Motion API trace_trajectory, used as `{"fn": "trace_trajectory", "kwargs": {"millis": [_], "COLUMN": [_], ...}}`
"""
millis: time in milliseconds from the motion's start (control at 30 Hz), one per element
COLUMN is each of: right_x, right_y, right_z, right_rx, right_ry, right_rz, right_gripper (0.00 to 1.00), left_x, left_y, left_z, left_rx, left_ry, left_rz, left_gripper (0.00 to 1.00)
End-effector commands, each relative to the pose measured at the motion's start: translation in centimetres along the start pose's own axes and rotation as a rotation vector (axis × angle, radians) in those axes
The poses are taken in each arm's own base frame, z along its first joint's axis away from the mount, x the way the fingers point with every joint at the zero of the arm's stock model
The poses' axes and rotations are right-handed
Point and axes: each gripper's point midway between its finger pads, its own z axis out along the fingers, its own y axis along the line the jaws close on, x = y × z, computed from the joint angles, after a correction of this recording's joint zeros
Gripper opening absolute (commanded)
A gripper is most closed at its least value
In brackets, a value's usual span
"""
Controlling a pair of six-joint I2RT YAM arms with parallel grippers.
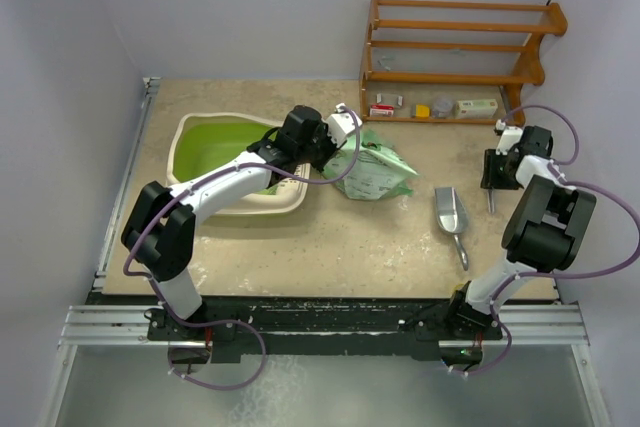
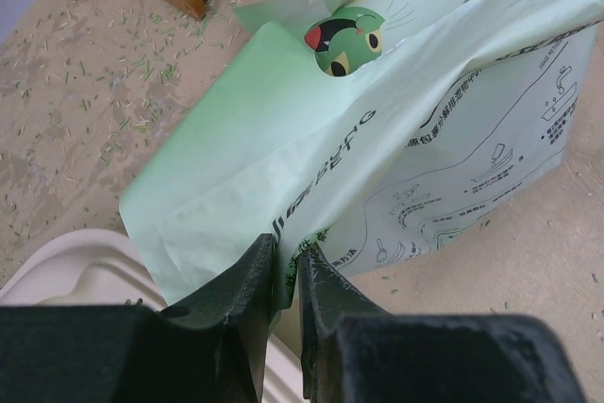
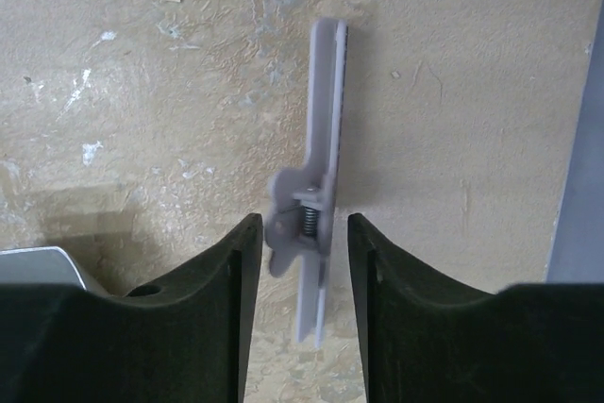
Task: Fill the litter box with clean litter
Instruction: Place the clamp at the center of the board.
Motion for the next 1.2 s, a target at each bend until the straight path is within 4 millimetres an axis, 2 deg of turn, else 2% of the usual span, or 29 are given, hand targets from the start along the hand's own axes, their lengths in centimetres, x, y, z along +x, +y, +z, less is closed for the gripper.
{"fn": "trace_trajectory", "kwargs": {"millis": [0, 100, 133, 433, 600, 633, 667, 700, 767, 867, 967, 1033, 1167], "right_x": [-1.3, -1.7, -1.8, -2.2, -1.8, -1.5, -1.4, -1.2, -0.9, -0.7, -1.0, -1.3, -2.4], "right_y": [0.0, -0.2, -0.3, -0.4, -0.1, -0.1, 0.0, 0.0, 0.1, 0.4, 0.9, 1.5, 3.6], "right_z": [-0.8, -1.2, -1.3, -2.1, -1.8, -1.6, -1.5, -1.4, -1.3, -1.6, -2.4, -3.4, -6.8], "right_rx": [-0.009, 0.007, 0.012, 0.038, 0.008, 0.002, -0.004, -0.007, -0.010, -0.021, -0.036, -0.057, -0.146], "right_ry": [-0.031, -0.049, -0.052, -0.111, -0.063, -0.046, -0.034, -0.024, -0.019, -0.028, -0.049, -0.067, -0.134], "right_rz": [0.008, 0.010, 0.010, 0.003, -0.006, -0.008, -0.008, -0.008, -0.014, -0.017, -0.016, -0.021, -0.060], "right_gripper": [0.36, 0.04, 0.00, 0.00, 0.00, 0.08, 0.22, 0.32, 0.43, 0.48, 0.49, 0.50, 0.50], "left_x": [-3.3, -3.3, -3.4, -3.7, -3.7, -3.8, -3.7, -3.7, -3.8, -4.0, -4.4, -4.9, -6.7], "left_y": [-0.2, -0.4, -0.3, -0.5, -0.6, -0.6, -0.6, -0.7, -0.7, -0.5, -0.2, 0.0, 0.2], "left_z": [-0.3, -0.3, -0.4, -0.6, -0.5, -0.5, -0.5, -0.5, -0.6, -0.7, -1.2, -1.8, -4.0], "left_rx": [0.026, 0.034, 0.033, 0.036, 0.039, 0.040, 0.041, 0.042, 0.043, 0.038, 0.023, 0.014, 0.003], "left_ry": [-0.088, -0.087, -0.089, -0.094, -0.092, -0.093, -0.090, -0.090, -0.091, -0.091, -0.090, -0.094, -0.138], "left_rz": [0.007, 0.010, 0.011, 0.015, 0.015, 0.015, 0.015, 0.013, 0.011, 0.008, 0.007, 0.017, 0.041], "left_gripper": [0.13, 0.13, 0.13, 0.13, 0.13, 0.13, 0.14, 0.16, 0.19, 0.24, 0.31, 0.33, 0.34]}}
